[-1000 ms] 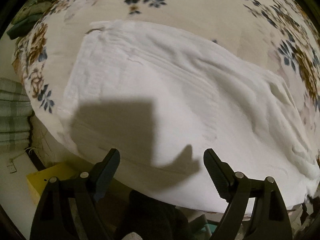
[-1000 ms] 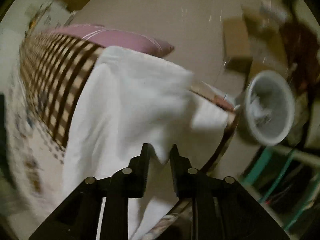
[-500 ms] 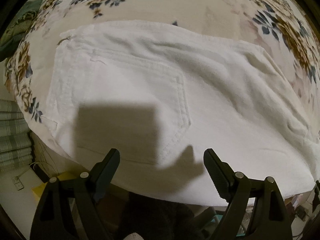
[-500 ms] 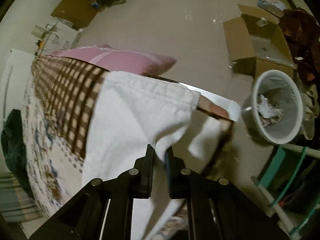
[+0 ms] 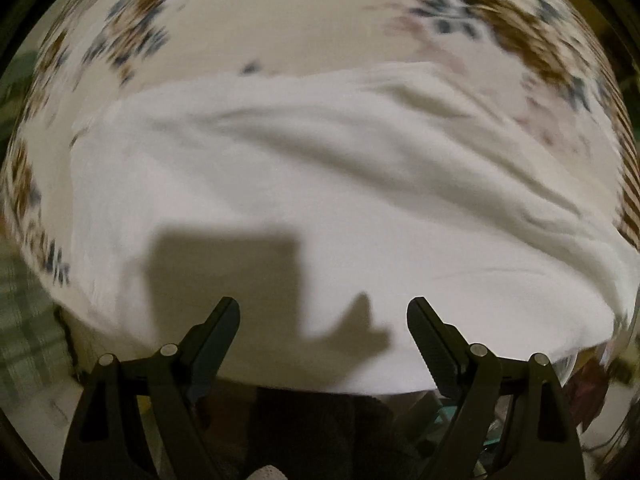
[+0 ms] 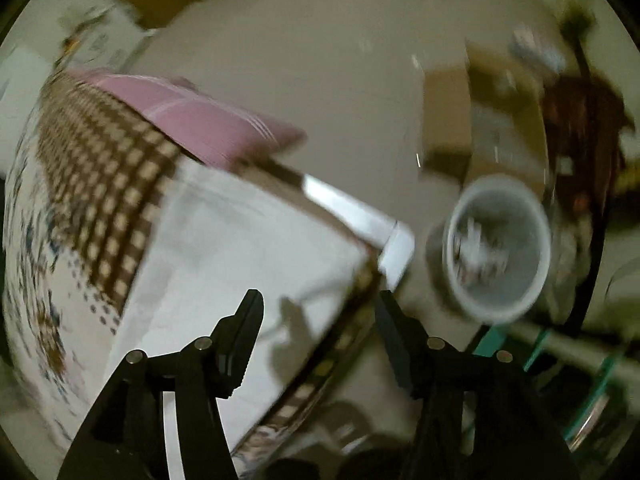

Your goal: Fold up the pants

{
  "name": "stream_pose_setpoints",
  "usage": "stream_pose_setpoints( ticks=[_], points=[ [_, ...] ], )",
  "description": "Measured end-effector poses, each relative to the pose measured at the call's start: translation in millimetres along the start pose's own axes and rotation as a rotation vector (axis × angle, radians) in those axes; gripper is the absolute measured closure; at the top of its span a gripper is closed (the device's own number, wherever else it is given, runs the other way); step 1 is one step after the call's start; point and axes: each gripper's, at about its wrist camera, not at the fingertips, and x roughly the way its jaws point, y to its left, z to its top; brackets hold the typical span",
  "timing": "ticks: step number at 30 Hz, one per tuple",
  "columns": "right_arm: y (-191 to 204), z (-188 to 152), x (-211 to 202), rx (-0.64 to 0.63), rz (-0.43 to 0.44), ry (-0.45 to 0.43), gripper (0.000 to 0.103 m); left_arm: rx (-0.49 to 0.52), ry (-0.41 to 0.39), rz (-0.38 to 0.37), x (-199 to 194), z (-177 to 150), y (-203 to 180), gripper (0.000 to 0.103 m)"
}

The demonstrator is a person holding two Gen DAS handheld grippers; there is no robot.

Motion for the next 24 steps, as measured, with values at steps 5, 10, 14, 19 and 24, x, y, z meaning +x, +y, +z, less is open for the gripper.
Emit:
stream_pose_setpoints(
  ticks=[5, 10, 14, 19, 24],
  points=[
    [61, 44, 17, -0.25, -0.001, -0.019, 0.032, 0.092, -0.02, -0.036, 8, 18, -61, 0.018],
    [94, 72, 65, -0.316, -0.025, 0.069, 0.071, 0.191, -0.067, 0.027, 27, 36, -113, 0.018],
    [114, 72, 66, -0.44, -0.087, -0.002, 0.094, 0.183, -0.053, 0.052, 47, 64, -115, 0.016],
    [113, 78, 74, -0.377, -0.121, -0.025, 0.094, 0.161, -0.034, 0.059, 51, 62, -121, 0.015],
    [99, 71, 58, -0.265, -0.074, 0.036, 0.061, 0.129, -0.011, 0.012, 22, 64, -97, 0.015]
  ],
)
